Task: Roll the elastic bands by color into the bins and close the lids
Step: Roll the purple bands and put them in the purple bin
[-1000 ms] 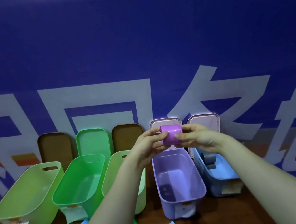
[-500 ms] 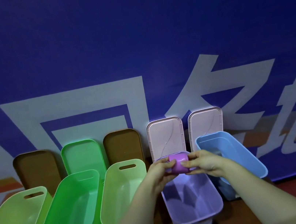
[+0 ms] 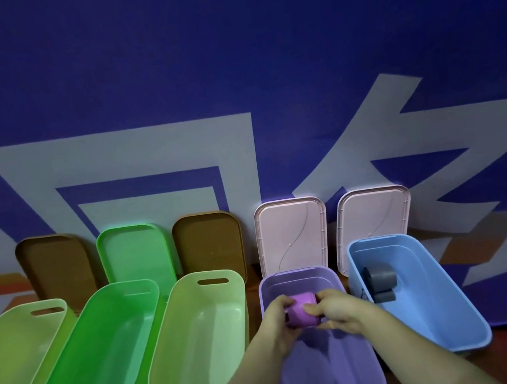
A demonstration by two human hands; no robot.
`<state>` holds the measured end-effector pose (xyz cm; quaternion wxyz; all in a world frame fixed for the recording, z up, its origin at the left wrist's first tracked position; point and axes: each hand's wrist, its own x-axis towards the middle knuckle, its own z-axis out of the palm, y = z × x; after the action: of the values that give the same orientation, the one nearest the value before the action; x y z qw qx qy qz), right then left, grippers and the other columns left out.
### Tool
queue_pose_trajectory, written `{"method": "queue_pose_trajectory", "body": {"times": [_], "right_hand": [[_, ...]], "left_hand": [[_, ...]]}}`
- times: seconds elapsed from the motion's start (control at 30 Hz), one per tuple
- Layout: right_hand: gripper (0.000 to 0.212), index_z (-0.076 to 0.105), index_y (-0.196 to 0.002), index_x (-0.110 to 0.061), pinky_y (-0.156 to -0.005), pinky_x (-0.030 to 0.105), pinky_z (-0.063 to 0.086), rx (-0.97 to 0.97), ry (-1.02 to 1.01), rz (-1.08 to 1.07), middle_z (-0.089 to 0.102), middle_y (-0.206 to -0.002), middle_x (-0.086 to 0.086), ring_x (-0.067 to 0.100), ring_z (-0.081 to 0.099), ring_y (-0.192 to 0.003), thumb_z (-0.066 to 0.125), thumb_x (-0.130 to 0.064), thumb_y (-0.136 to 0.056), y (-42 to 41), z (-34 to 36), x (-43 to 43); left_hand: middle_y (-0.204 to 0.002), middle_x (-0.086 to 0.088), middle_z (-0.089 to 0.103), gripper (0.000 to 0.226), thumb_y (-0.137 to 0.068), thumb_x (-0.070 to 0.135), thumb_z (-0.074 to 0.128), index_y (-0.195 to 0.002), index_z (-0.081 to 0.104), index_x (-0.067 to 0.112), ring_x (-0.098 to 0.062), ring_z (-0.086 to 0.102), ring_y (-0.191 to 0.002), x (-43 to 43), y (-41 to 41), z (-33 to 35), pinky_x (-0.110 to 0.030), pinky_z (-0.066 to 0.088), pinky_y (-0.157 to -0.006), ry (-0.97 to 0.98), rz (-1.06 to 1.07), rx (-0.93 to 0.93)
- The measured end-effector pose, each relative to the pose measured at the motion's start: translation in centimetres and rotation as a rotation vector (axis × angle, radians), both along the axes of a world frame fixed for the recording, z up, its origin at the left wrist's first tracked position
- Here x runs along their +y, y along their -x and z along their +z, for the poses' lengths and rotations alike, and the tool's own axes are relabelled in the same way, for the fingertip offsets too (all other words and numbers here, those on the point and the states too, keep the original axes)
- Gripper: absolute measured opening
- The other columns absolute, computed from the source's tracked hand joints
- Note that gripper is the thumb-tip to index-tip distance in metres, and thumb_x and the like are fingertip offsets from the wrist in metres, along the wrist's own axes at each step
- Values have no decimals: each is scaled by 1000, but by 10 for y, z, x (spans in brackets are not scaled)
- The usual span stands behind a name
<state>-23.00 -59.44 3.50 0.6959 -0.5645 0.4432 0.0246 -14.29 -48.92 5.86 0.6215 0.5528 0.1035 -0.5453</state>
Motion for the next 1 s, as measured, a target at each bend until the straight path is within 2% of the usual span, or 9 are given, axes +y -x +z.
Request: {"method": "queue_pose_trajectory", "body": {"times": [0.07,0.17,0.3,0.47,0.57,0.63,0.77,0.9,1.0], "right_hand": [[31,53,-125,-3,-84,29,56,20,-25,-10,65,-117,13,19,66,-99,56,-9,-95,-6,-14,-3],[32,52,-126,-5,-92,34,54,54,-39,-21,64,-119,13,23,64,-105,55,-9,-94,-13,-30,-6],[31,51,-124,-11,-97,39,51,99,-33,-16,63,-119,10,23,63,-106,56,-13,-94,-18,-42,-9],[33,50,-125,-13,-82,33,56,179,-23,-33,64,-120,9,23,64,-103,57,-16,-94,-20,-54,-14],[30,53,-123,-12,-70,27,51,226,-11,-54,62,-122,10,23,62,-104,57,-17,-94,-25,-55,-16],[22,56,-116,-13,-68,27,50,240,-21,-74,63,-121,10,23,61,-104,56,-16,-94,-29,-57,-13],[14,58,-109,-12,-71,27,52,231,-51,-104,65,-117,12,24,61,-101,55,-13,-95,-33,-64,-11],[21,58,-113,-10,-85,32,53,236,-16,-91,66,-114,12,24,63,-101,57,-20,-94,-36,-69,-14],[27,57,-118,-8,-71,29,55,217,2,-96,67,-110,14,25,66,-93,55,-22,-95,-37,-69,-15]], "left_hand": [[-92,-20,61,37,-87,9,47,-119,56,-9,-32,59,-78,-5,-1,-10,-36,58,-58,-29,20,-4],[-94,-22,62,34,-86,10,46,-113,57,-8,-36,58,-84,-14,-1,-18,-45,52,-81,-60,52,0],[-82,-20,57,23,-87,7,43,-100,54,-7,-34,55,-71,-21,0,-21,-39,49,-62,-84,103,26],[-85,-20,58,27,-88,9,47,-105,58,-9,-33,54,-70,-28,0,-29,-34,44,-57,-162,62,15],[-93,-22,59,36,-89,11,49,-116,57,-11,-34,55,-80,-35,0,-32,-39,49,-68,-179,63,-4],[-83,-16,54,29,-95,10,43,-112,54,-11,-30,50,-79,-35,1,-29,-39,45,-80,-184,22,-15],[-85,-14,54,40,-96,13,41,-127,50,-11,-27,50,-73,-39,-3,-41,-31,41,-71,-202,42,-10],[-83,-16,57,30,-96,13,43,-110,56,-11,-28,52,-71,-37,-4,-38,-33,44,-69,-222,18,-37],[-110,-25,60,29,-96,13,46,-115,55,-6,-39,57,-99,-42,-7,-44,-43,48,-90,-238,7,-86]]}}
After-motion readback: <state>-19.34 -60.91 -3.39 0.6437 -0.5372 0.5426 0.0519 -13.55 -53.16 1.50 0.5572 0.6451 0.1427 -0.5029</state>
